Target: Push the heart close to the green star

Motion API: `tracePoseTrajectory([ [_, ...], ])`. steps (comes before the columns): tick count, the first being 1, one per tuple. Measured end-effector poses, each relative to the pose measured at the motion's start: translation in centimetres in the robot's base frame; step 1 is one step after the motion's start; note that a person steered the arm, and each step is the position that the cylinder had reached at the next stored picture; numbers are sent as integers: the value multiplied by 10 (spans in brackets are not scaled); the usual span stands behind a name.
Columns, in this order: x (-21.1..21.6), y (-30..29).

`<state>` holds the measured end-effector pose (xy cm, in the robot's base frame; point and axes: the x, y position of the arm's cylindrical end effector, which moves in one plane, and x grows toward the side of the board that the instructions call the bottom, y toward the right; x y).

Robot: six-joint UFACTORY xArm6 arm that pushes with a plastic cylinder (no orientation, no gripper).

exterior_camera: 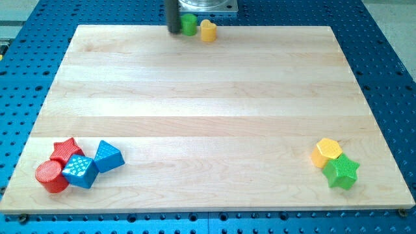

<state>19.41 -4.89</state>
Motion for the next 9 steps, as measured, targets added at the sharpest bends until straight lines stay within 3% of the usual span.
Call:
tracePoseTrajectory([
  [2,-1,-1],
  [3,14,41],
  [5,117,74],
  [6,128,130],
  [7,50,186],
  [8,17,149],
  [9,72,89],
])
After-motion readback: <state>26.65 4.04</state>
